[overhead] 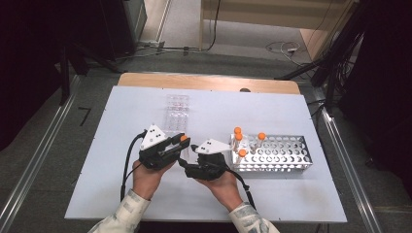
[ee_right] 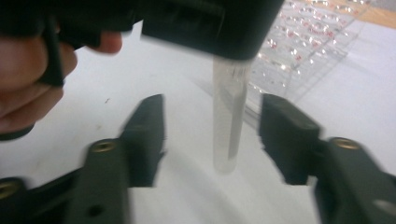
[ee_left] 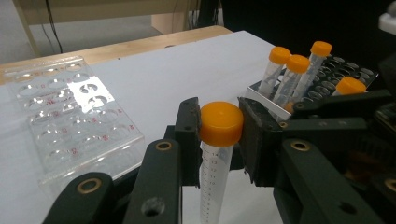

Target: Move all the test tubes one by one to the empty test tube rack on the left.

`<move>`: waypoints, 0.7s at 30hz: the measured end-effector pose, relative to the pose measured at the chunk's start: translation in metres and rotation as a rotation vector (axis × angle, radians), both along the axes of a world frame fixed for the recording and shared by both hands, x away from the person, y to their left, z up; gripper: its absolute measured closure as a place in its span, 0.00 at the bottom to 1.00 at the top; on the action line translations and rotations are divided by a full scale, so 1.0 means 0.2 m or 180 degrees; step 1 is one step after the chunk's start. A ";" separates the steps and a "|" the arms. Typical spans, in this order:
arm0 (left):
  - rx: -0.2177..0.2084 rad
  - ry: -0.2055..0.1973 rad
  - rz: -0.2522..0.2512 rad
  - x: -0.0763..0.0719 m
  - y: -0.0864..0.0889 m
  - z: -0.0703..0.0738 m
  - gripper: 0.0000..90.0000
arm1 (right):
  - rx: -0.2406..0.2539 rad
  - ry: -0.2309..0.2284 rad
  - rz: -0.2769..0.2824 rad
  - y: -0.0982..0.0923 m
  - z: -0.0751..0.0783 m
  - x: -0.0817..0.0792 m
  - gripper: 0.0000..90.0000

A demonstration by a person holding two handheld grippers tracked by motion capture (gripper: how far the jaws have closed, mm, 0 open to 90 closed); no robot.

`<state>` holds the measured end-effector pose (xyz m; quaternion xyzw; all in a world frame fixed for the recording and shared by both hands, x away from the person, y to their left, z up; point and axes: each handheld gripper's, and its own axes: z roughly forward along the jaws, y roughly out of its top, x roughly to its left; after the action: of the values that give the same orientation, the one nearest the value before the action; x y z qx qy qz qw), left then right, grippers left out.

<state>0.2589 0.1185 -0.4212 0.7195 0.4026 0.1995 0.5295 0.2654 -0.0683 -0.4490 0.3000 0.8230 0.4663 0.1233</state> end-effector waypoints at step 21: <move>-0.0070 -0.0042 0.0176 0.24 -0.05 0.17 0.78 | 0.0015 -0.0062 0.0113 -0.29 0.03 -0.24 0.24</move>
<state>0.3071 0.1086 -0.3872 0.7009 0.4210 0.2144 0.5343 0.2168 -0.1260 -0.4427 0.2811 0.8258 0.4733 0.1224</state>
